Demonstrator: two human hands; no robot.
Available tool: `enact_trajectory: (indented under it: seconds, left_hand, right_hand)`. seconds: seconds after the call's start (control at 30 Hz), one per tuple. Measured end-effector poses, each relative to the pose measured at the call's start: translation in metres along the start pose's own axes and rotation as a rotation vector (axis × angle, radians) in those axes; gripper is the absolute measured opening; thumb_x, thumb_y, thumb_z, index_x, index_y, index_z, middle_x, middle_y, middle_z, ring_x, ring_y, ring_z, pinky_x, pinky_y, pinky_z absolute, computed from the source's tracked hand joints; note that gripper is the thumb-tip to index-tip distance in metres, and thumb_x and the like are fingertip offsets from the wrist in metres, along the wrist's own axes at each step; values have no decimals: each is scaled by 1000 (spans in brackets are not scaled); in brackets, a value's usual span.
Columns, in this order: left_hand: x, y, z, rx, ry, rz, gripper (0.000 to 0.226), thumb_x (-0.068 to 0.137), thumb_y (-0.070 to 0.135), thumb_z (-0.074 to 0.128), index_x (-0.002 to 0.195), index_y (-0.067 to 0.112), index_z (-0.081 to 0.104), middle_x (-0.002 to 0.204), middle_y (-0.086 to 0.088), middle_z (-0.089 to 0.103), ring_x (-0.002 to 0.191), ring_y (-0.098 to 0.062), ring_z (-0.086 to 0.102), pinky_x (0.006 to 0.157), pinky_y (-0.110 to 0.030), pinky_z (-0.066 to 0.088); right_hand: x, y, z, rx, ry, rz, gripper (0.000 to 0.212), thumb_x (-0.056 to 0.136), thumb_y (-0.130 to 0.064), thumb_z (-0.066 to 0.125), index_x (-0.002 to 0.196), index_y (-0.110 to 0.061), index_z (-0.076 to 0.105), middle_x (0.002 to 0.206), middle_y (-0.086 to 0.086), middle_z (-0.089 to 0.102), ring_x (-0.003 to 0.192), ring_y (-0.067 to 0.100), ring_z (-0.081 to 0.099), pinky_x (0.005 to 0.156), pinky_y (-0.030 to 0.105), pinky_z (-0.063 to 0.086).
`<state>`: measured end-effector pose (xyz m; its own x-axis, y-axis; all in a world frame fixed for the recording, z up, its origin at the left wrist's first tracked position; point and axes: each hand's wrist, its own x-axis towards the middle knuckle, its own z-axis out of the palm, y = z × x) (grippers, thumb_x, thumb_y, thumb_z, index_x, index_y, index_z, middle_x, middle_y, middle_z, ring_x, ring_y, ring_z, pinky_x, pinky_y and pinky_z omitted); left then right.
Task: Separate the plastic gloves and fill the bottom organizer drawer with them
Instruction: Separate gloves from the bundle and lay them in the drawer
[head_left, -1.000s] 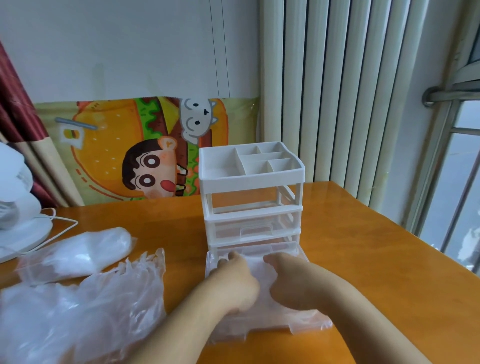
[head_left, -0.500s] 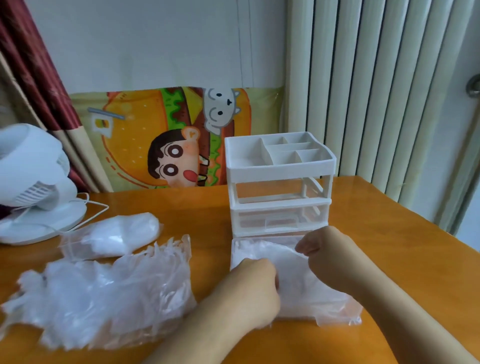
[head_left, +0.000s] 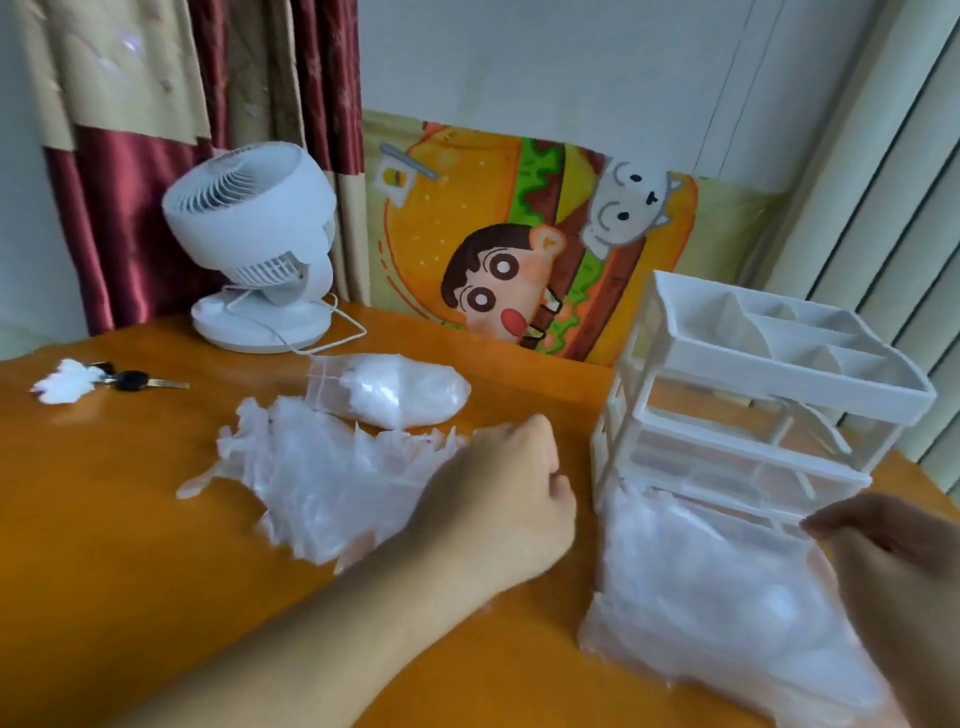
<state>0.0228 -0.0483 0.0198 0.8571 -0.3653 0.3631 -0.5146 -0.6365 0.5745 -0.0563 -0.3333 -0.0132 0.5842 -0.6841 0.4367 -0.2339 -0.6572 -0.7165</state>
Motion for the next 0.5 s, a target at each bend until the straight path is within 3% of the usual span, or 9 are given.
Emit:
enact_trajectory:
  seconds: [0.13,0.23,0.3,0.4,0.5]
  left_hand:
    - [-9,-55,-8,259,-265,-213,37,91,66,59,97,33,45,76,12,55,68,-5,59,55,-22,41]
    - [-11,-72,-2,264,-256,-207,27,98,45,60,85,33,40,77,10,52,65,-6,51,52,-22,32]
    - [-9,-77,2,187,-212,-220,30,99,28,59,76,31,39,74,8,51,62,-7,50,52,-21,32]
    - [-4,-85,1,12,-105,-196,26,101,28,57,76,30,48,71,5,60,63,-9,61,52,-21,43]
    - [3,-83,-11,-332,-3,-112,19,101,32,61,81,33,63,77,11,69,76,-6,68,66,-22,54]
  right_hand:
    - [-19,-37,7,-23,-8,-55,48,79,0,64,86,-46,75,68,-14,71,66,23,62,58,35,45]
    - [-24,-42,16,-25,12,-106,44,79,1,67,88,-42,73,79,-18,71,71,19,62,66,32,45]
    - [-25,-39,22,-17,14,-133,44,78,4,67,91,-38,71,86,-23,73,72,18,64,75,36,48]
    - [-24,-35,27,4,58,-149,47,77,8,67,89,-37,69,82,-14,76,75,24,65,79,42,50]
    - [-29,-40,26,4,109,-182,47,76,12,66,82,-34,68,77,-5,75,72,18,60,73,33,49]
